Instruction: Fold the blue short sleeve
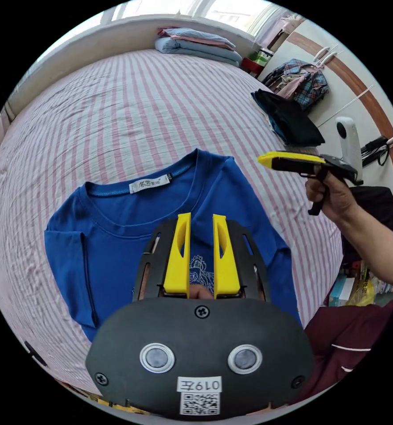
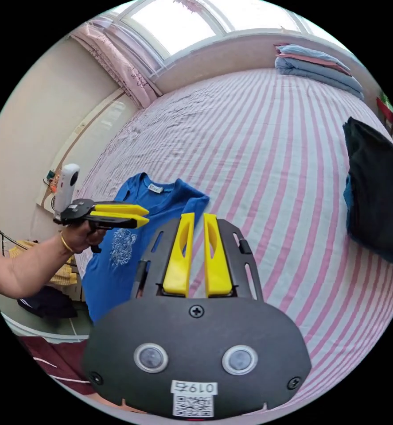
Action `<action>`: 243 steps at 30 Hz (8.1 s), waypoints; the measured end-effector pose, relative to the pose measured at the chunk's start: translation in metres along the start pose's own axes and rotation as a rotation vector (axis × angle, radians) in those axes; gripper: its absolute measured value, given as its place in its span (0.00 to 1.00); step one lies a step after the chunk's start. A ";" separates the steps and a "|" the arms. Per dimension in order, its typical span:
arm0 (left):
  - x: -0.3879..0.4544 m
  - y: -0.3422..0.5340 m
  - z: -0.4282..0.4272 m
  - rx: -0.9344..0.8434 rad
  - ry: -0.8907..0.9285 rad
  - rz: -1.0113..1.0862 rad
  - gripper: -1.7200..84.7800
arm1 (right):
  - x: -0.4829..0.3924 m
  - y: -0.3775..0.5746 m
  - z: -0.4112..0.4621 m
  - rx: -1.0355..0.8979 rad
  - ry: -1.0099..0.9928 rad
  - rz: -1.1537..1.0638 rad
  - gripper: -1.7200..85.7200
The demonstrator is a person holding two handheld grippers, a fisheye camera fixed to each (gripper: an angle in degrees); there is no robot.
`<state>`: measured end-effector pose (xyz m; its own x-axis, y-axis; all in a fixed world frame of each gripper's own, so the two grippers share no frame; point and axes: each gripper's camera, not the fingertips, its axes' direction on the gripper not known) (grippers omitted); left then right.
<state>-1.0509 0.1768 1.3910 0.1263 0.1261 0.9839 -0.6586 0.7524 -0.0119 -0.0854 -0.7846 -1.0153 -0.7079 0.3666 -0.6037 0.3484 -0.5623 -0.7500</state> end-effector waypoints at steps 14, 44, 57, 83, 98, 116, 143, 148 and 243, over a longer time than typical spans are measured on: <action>-0.089 0.015 -0.043 -0.041 -0.049 -0.109 0.06 | -0.013 -0.039 0.037 -0.127 -0.003 -0.122 0.07; -0.281 0.113 -0.255 0.025 -0.044 -0.310 0.03 | -0.104 0.029 -0.015 -0.090 0.044 -0.214 0.01; -0.258 0.381 -0.403 -0.084 0.059 -0.596 0.03 | -0.191 0.141 -0.057 -0.260 -0.073 -0.173 0.01; -0.363 0.341 -0.439 0.003 0.214 -0.140 0.03 | -0.231 -0.105 0.103 -0.396 0.391 -0.610 0.07; -0.334 0.291 -0.457 -0.012 0.226 -0.051 0.03 | -0.201 -0.229 0.210 -0.742 0.178 -0.909 0.09; -0.049 0.091 -0.384 0.113 0.024 0.421 0.03 | -0.158 -0.331 0.276 -1.002 0.035 -0.961 0.08; -0.037 0.062 -0.303 0.048 0.100 0.341 0.03 | -0.084 -0.384 0.298 -1.053 -0.076 -0.784 0.02; -0.045 0.054 -0.290 0.026 0.094 0.325 0.03 | -0.078 -0.379 0.297 -1.039 -0.094 -0.748 0.04; -0.154 0.366 -0.508 -0.046 -0.613 0.785 0.03 | -0.352 0.027 0.330 -0.137 -0.171 -0.107 0.01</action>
<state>-0.9348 0.7610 1.1451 -0.7463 0.2526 0.6158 -0.3600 0.6250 -0.6927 -0.0291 -1.1734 -0.7340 -0.8348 0.2814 -0.4732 0.3377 -0.4170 -0.8438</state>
